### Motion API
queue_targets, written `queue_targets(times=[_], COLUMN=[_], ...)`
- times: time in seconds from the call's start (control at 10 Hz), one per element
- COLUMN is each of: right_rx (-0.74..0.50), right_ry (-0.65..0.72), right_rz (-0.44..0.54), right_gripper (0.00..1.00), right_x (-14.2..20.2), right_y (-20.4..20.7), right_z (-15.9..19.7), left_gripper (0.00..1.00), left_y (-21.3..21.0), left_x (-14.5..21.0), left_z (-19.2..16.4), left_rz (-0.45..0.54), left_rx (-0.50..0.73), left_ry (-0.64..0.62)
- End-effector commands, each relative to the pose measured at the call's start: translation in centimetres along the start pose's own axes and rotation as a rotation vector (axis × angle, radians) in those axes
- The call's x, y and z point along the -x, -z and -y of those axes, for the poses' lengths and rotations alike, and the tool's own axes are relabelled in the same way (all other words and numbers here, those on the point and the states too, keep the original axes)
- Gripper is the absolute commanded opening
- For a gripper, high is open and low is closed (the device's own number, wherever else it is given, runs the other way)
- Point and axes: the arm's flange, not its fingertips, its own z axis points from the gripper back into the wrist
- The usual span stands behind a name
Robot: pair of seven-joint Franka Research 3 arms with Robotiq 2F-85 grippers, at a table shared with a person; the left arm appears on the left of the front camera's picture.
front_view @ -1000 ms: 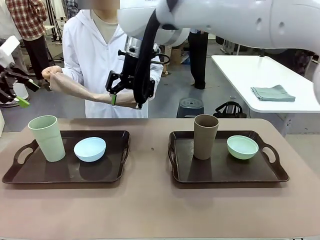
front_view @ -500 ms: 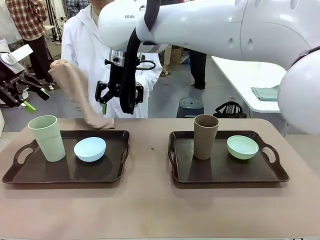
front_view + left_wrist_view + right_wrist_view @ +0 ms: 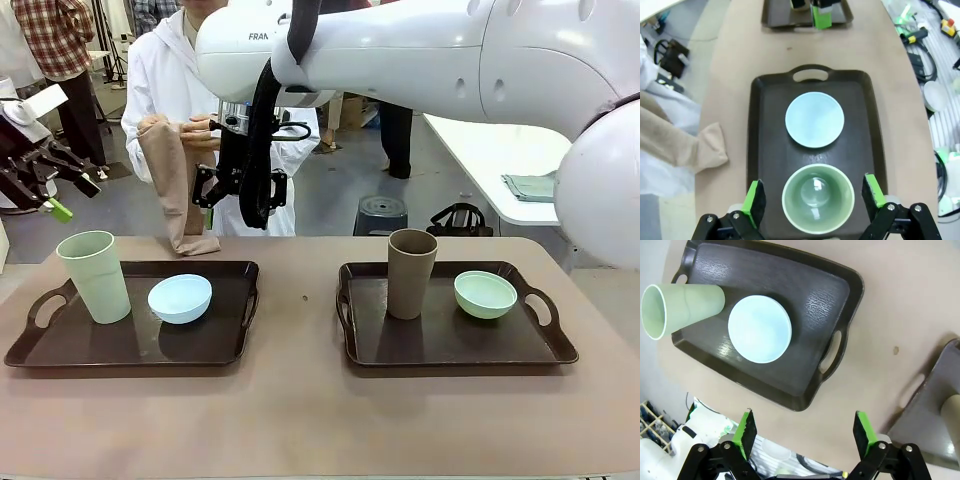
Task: Set up a tray with a mat and arrange the tableware.
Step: Pick up the Picnic Bowl and Reusable plastic cup from the Handle tray in front of the human's position and hold them in the air.
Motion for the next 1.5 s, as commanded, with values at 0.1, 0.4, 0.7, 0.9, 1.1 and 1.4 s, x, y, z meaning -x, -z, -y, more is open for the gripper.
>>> queue_targets(times=[0.1, 0.4, 0.7, 0.9, 1.1, 1.4], right_rx=[-0.007, 0.000, -0.003, 0.010, 0.043, 0.114], right_ry=[-0.003, 0.000, -0.008, 0.010, 0.040, 0.080], right_rz=[0.001, 0.000, 0.012, 0.041, 0.084, 0.087], right_gripper=[1.00, 1.00, 1.00, 1.00, 1.00, 1.00], right_x=[0.1, 0.0, -0.4, -0.5, -1.1, -1.8], right_y=[-0.4, 0.0, 0.8, 2.7, 5.0, 7.5], right_z=[0.0, 0.0, -0.9, -2.0, -3.1, -3.8], left_gripper=[1.00, 1.00, 1.00, 1.00, 1.00, 1.00], left_y=[0.1, -1.6, -1.9, -0.4, 1.4, 2.8], left_x=[0.3, 4.4, 9.6, 11.8, 13.5, 14.6], left_z=[0.2, 0.1, 0.8, 1.5, 1.5, 1.1], left_rz=[0.004, 0.112, 0.244, 0.250, 0.253, 0.259], left_rx=[0.002, 0.056, 0.131, 0.144, 0.110, 0.095], left_ry=[0.019, 0.080, 0.158, 0.146, 0.097, 0.057])
